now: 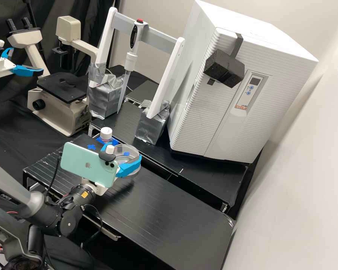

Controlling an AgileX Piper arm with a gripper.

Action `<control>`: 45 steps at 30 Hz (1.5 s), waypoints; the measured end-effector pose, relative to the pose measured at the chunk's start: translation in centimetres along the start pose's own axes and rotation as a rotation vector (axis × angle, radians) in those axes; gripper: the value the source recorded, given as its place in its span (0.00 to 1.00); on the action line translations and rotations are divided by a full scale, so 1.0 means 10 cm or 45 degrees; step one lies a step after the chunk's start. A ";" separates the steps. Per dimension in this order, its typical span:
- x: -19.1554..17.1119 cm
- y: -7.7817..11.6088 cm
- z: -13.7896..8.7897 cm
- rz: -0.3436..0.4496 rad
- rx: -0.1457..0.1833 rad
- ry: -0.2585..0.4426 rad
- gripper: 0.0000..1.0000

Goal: Close the lid

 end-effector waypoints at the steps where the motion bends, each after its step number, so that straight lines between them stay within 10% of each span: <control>1: 0.01 -0.01 0.01 -0.010 -0.001 -0.001 0.00; 34: 0.06 -0.04 0.17 -0.019 0.030 -0.065 0.00; 35: 0.05 -0.04 0.17 -0.017 0.030 -0.067 1.00; 45: 0.04 -0.03 0.14 -0.014 0.000 -0.057 1.00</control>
